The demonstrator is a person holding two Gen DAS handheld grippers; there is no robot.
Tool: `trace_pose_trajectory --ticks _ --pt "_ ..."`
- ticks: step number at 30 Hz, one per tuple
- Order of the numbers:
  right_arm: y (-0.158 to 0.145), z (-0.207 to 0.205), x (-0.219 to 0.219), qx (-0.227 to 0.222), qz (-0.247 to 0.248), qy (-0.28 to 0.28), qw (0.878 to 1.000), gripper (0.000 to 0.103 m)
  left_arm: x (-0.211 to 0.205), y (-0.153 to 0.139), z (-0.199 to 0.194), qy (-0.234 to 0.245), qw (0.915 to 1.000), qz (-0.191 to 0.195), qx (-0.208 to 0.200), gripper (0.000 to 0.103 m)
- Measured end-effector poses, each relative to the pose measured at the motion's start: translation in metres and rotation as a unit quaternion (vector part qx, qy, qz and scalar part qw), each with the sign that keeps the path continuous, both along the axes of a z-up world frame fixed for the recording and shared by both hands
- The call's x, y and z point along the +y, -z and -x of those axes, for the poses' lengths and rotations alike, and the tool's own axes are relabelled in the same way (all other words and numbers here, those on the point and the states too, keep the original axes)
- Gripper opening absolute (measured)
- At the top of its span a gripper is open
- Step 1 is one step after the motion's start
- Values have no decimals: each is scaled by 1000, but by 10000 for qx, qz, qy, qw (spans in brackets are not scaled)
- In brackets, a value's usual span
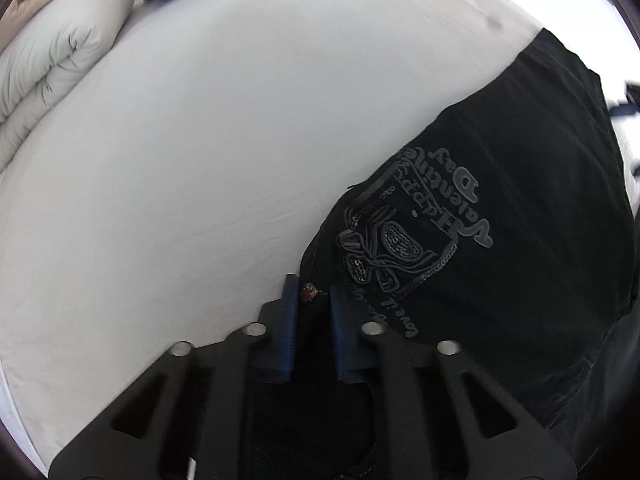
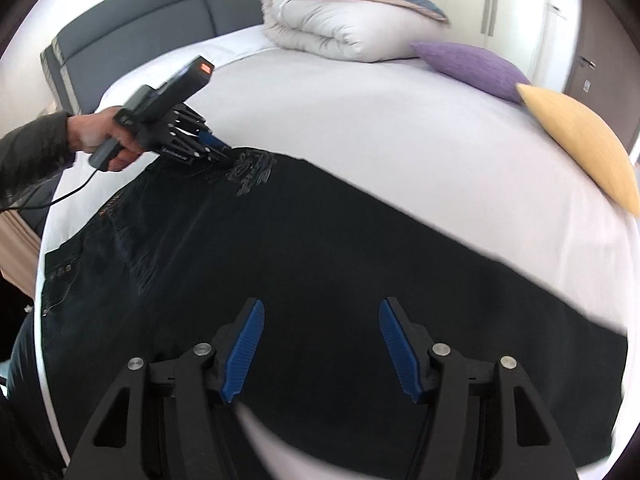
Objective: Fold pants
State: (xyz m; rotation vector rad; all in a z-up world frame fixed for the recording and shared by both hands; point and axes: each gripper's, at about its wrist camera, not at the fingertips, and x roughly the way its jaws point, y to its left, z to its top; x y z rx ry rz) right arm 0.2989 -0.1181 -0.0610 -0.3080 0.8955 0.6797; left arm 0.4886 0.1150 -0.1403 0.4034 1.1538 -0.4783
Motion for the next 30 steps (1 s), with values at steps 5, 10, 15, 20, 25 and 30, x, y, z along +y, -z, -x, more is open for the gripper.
trace_pose_trajectory --ticks 5,10,15,20,25,30 --pt "2 -51 36 -71 285 -335 9990 61 -11 -10 25 272 9957 -344 -810 9" --pt "14 -86 73 -203 805 -712 9940 53 -13 -21 48 477 9853 -552 -1542 8" --pt "28 -107 112 -113 1053 -1130 9879 53 -9 -21 91 737 9650 -904 -2347 8" --pt "35 -127 133 -118 1193 -1227 9852 54 -6 -23 129 925 9464 -1029 -2920 9" --pt "34 -133 139 145 1210 -1461 9817 33 -10 -19 144 1060 9352 -1159 -3175 8" --pt "20 -122 133 170 904 -1468 9849 9 -2 -26 149 888 9382 -1007 -3189 9"
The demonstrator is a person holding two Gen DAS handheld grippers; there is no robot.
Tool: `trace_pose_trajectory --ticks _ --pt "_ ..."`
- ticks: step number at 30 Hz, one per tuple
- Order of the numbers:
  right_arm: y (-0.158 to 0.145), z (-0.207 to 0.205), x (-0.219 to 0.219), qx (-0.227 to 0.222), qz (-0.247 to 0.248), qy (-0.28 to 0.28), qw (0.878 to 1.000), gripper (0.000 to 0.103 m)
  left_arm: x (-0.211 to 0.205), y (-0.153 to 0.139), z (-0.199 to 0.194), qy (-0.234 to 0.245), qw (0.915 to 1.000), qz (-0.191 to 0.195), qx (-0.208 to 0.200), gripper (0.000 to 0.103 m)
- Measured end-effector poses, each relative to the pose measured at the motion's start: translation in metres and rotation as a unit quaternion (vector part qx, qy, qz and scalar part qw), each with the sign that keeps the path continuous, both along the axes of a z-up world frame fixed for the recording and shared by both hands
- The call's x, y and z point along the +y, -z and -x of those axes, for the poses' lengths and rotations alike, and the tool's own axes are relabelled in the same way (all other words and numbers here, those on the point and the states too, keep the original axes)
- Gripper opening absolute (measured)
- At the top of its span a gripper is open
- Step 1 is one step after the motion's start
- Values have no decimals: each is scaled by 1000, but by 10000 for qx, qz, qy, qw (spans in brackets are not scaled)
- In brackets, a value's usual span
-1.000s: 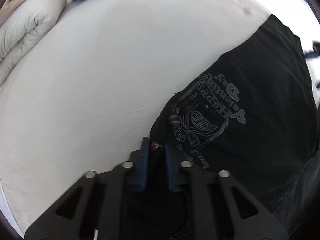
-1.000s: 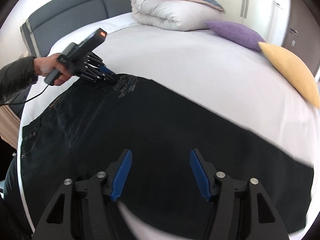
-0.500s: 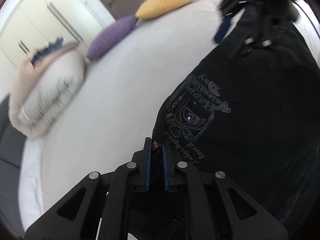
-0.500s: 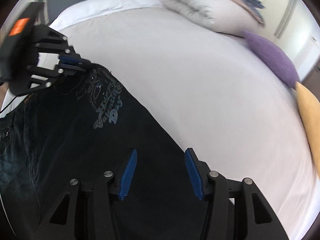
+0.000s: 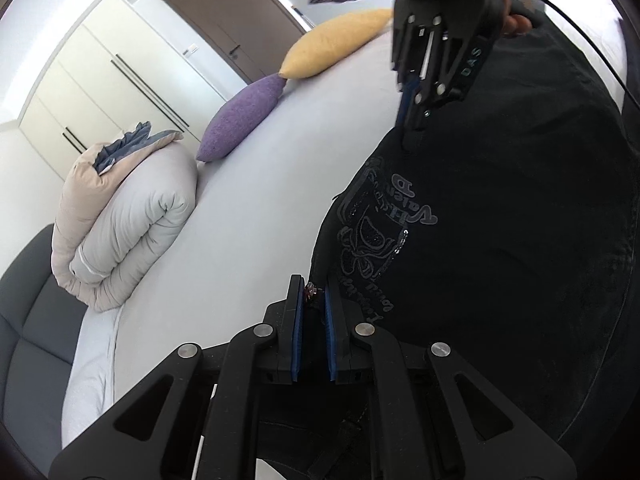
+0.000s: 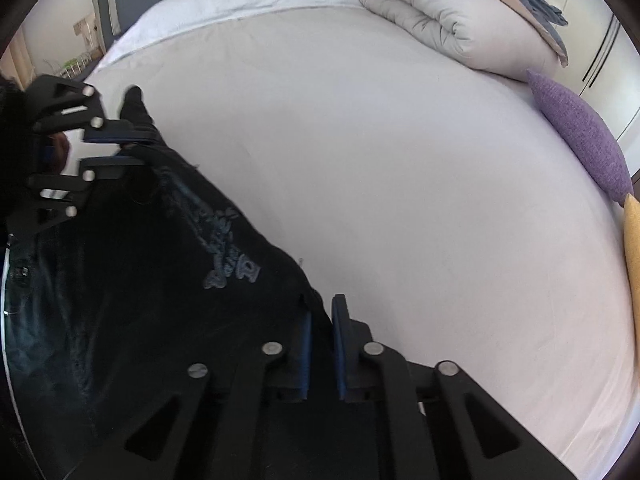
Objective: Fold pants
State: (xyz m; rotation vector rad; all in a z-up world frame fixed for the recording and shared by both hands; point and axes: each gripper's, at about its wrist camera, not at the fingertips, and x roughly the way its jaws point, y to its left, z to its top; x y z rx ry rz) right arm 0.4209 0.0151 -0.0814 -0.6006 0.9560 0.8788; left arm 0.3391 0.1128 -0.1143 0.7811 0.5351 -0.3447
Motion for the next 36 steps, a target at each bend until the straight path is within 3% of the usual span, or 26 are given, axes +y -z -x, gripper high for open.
trace_pose_trajectory --ticks 8,13,15,20,22,24,25,27,28,32,36 --pt "-6 15 1 199 -502 714 9960 4 4 -13 12 -223 9992 344 31 8" --pt "-1 25 4 599 -1047 1457 9820 4 2 -19 27 -287 9984 472 78 8" --pt "-3 37 10 641 -1212 1495 9792 4 4 -23 35 -319 9979 558 121 8" --pt "-10 95 30 -74 -685 773 9946 4 11 -32 71 -274 9973 661 170 8" --pt "-11 126 34 -535 -228 387 9976 4 16 -34 96 -169 9972 700 191 8" --pt "-9 166 40 -1153 448 -133 9922 4 19 -34 120 -29 9972 704 242 8" --pt "-7 180 41 -1353 704 -305 9878 4 20 -33 136 30 9975 646 280 8" --pt "7 221 47 -2072 1553 -903 9617 4 21 -29 163 179 9976 563 360 8" --pt "19 250 49 -2473 2078 -1310 9373 4 19 -25 183 329 9975 475 416 8" --pt "48 323 47 -3099 2885 -2072 8819 4 7 -7 245 763 9961 -73 435 8" --pt "60 369 41 -3370 3153 -2343 8556 4 4 0 291 1025 9920 -131 721 8"
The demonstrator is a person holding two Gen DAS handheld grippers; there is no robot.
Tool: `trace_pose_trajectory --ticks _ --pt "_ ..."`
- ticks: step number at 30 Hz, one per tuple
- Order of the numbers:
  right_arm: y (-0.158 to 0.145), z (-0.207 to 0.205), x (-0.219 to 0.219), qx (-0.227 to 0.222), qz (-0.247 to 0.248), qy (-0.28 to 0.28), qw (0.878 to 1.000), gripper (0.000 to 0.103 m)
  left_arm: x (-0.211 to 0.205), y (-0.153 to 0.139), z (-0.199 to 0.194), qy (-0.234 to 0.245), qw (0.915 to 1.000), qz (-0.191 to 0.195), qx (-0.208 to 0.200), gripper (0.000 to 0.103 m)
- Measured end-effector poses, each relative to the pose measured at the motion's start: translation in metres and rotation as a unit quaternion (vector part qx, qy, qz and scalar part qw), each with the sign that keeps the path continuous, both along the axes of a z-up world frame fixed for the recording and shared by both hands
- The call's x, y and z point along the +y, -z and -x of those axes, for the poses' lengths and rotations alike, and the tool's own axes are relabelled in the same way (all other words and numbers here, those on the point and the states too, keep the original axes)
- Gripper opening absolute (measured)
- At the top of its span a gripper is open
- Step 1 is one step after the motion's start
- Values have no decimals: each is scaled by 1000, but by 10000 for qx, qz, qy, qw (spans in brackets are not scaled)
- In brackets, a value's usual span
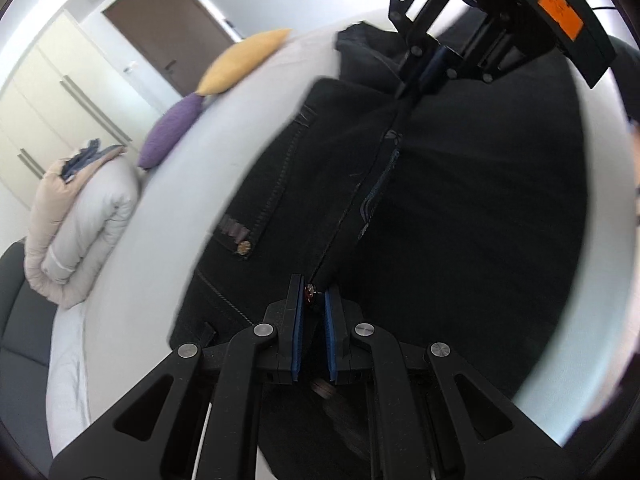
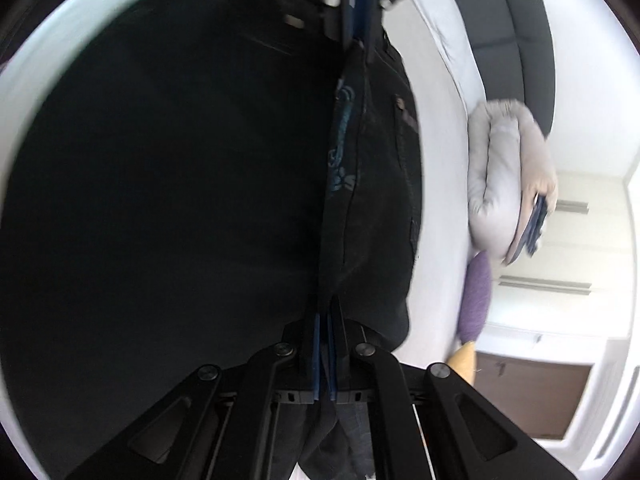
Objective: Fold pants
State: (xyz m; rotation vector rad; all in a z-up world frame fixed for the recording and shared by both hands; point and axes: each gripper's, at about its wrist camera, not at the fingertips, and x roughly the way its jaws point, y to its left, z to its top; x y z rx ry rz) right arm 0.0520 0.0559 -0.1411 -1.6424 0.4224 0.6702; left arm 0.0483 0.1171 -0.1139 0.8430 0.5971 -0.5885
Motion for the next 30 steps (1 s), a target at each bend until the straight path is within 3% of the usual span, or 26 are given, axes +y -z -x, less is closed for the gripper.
trace_pose_trajectory --ticks 5,13,17,27,30 --pt "19 59 -2 -239 422 -402 9980 4 0 7 48 275 9990 -234 259 8" --pt "38 108 0 -292 719 -647 9949 4 3 14 85 483 9961 -478 567 8" --pt "35 112 4 -276 812 -676 9940 4 3 16 100 594 9945 -581 633 8" --pt "29 102 16 -274 752 -479 9956 4 9 14 63 544 9944 -551 724 8" --pt "32 108 21 -248 727 -432 9961 4 14 13 68 500 9948 -493 739 8"
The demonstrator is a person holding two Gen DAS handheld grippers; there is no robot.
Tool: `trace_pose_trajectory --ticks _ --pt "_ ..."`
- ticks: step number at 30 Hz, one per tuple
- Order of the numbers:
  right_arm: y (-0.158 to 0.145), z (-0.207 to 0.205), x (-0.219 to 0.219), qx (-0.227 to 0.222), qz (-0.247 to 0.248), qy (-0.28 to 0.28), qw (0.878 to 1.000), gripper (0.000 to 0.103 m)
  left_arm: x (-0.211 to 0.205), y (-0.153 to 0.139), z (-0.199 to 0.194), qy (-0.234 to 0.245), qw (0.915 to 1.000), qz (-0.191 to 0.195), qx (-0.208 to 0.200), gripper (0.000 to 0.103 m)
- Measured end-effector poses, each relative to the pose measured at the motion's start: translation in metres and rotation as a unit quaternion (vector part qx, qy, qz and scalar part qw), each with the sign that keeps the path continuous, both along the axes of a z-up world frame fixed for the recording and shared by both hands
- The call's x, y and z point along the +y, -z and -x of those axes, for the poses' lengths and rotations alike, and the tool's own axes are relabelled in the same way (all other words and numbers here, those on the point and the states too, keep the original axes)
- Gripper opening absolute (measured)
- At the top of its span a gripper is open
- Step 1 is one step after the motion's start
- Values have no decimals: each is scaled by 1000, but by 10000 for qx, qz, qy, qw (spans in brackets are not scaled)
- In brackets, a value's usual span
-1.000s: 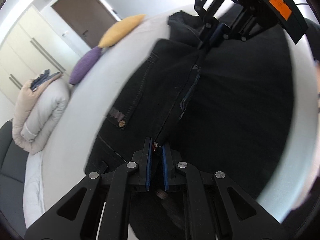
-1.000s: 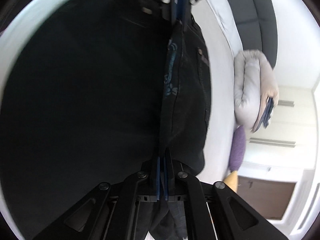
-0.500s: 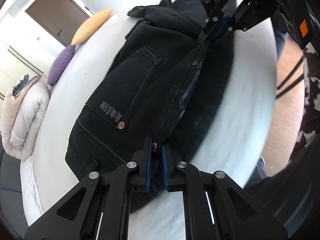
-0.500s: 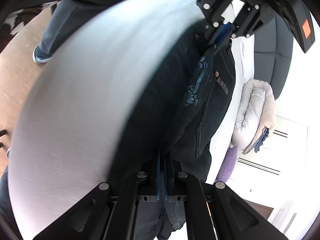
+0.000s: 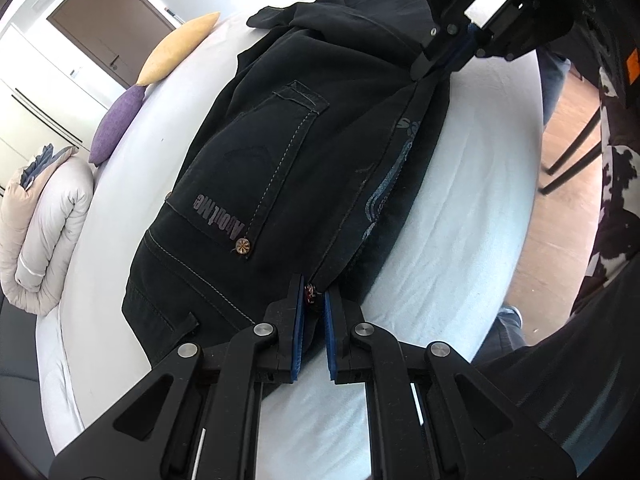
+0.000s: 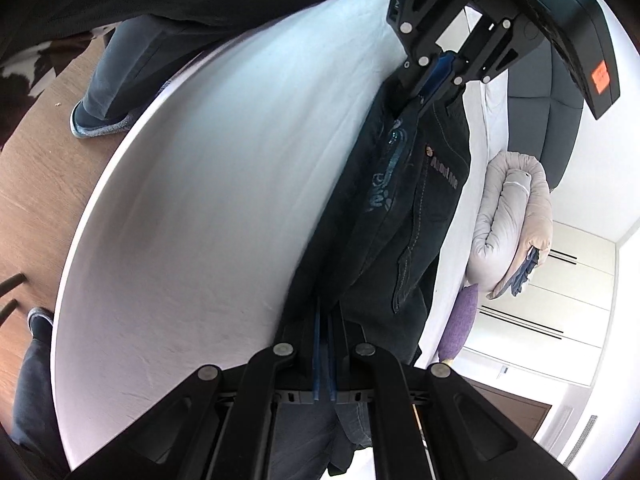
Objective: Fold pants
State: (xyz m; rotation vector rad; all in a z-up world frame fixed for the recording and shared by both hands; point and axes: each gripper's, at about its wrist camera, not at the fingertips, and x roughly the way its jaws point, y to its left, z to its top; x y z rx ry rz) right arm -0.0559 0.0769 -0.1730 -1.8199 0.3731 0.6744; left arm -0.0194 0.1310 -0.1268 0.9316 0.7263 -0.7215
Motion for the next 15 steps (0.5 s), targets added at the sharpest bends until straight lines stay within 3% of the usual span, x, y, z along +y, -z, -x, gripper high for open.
trace_pose_trajectory --ticks 6,8,10,12,15 --pt "16 0 2 -26 -90 144 9999 7 4 2 -2 -209 9997 27 -102 13" --pt "16 0 3 -27 -220 260 9994 7 9 -1 0 -281 9994 -177 -54 21" --pt "13 -3 4 37 -352 405 9986 7 21 -9 -2 -502 9983 -266 156 39" --pt "14 -3 6 16 -375 446 9983 7 32 -23 -6 -764 9964 -174 330 58" --pt "19 -2 9 -78 -407 489 9979 7 35 -55 -11 -1045 9931 471 267 58"
